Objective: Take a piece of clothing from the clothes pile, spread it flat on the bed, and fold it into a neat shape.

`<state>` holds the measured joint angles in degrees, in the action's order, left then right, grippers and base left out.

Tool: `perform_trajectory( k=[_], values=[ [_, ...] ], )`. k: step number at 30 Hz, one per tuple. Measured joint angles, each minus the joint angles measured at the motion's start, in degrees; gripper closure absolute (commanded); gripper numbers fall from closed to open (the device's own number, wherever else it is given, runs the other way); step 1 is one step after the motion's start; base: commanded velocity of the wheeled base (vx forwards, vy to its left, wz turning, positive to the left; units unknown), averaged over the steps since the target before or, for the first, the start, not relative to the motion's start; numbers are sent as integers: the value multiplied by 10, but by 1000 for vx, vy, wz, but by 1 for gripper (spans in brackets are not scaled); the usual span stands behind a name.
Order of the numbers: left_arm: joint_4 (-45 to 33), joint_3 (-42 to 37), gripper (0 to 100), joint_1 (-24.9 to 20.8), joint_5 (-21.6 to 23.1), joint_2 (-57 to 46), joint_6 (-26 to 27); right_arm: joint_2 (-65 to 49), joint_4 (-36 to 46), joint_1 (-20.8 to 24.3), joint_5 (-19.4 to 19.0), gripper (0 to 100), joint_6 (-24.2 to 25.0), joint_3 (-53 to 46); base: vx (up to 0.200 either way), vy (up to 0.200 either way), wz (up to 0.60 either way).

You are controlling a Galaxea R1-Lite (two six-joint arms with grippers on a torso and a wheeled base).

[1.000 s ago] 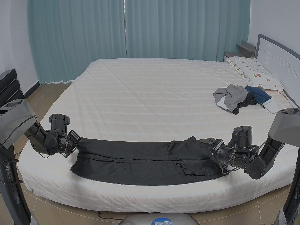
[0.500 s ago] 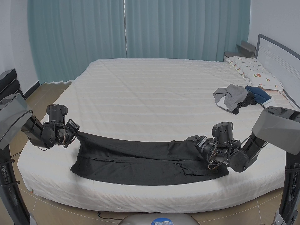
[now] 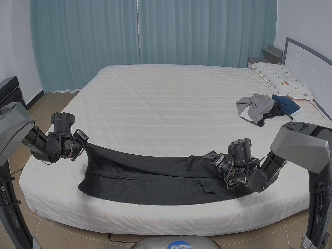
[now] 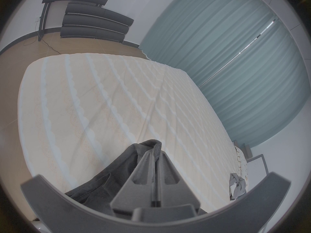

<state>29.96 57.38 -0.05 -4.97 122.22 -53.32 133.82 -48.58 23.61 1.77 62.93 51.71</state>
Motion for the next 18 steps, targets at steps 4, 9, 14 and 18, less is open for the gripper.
perform_trajectory(
  k=[4, 9, 14, 18],
  values=[
    [-1, 0, 100, 0, 0, 0, 0, -10, 22, 0, 0, 0, 0, -12, 0, 0, 0],
    [-1, -1, 100, 0, 0, 0, 0, -18, 53, -1, 1, 0, 0, -17, 0, 0, 0],
    [-1, -3, 100, -3, -1, 0, 0, -19, 58, -4, 1, 0, -2, -18, 0, 0, 0],
    [-1, -3, 100, -4, -1, -1, 0, -20, 63, -9, 1, 0, -1, -9, 0, 0, 0]
  ],
)
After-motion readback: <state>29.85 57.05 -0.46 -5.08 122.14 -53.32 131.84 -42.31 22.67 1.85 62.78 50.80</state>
